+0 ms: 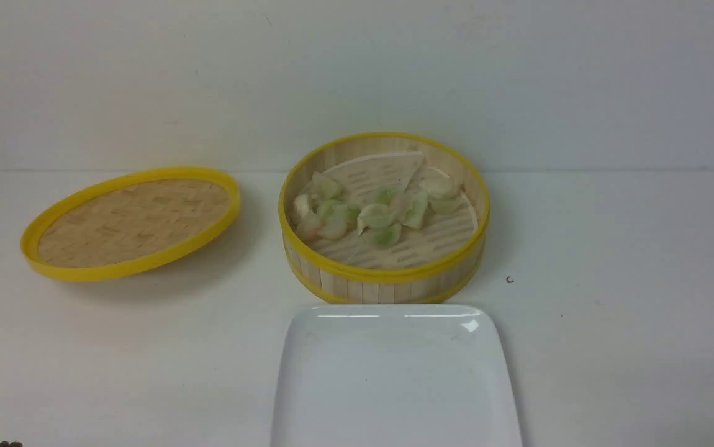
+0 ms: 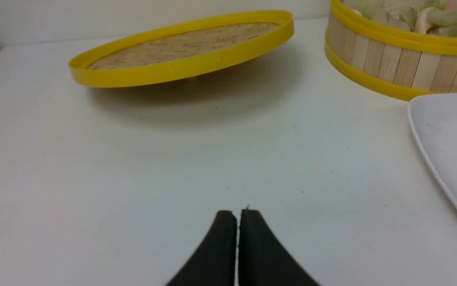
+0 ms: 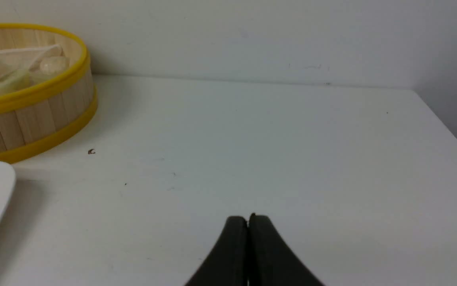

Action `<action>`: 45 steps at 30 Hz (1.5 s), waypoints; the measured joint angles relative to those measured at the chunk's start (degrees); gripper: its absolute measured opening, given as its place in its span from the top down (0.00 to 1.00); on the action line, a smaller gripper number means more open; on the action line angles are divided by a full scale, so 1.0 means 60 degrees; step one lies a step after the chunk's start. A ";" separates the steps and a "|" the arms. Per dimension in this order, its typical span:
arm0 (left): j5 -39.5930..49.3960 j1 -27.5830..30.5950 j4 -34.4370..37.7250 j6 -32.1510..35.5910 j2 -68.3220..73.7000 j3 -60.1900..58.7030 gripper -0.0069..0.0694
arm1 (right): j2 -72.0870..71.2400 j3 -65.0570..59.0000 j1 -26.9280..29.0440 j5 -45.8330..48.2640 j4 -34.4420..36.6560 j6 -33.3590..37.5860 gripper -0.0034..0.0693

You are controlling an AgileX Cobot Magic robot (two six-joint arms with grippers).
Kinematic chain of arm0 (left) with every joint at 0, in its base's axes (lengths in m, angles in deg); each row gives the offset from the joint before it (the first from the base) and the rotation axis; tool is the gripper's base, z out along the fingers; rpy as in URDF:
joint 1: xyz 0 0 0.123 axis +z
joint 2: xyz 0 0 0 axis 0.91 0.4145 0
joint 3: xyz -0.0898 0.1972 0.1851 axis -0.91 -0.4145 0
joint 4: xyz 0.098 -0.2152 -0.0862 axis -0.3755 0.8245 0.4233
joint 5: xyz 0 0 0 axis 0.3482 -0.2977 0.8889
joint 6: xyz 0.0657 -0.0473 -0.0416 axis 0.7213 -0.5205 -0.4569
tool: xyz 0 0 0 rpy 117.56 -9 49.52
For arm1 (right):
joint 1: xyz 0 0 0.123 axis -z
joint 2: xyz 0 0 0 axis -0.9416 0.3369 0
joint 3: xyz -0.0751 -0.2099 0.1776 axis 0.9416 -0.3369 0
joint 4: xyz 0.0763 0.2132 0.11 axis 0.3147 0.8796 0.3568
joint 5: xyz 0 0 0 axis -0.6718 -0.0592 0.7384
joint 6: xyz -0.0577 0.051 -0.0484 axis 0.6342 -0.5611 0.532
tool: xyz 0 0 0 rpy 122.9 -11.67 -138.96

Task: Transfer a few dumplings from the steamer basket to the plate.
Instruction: Use the left arm to grab a dumpling from the steamer

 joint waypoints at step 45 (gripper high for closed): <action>0.3752 0.0000 0.2906 0.0122 0.7335 0.7654 0.92 | 0.0000 0.0000 0.0000 0.0000 0.0000 0.0000 0.97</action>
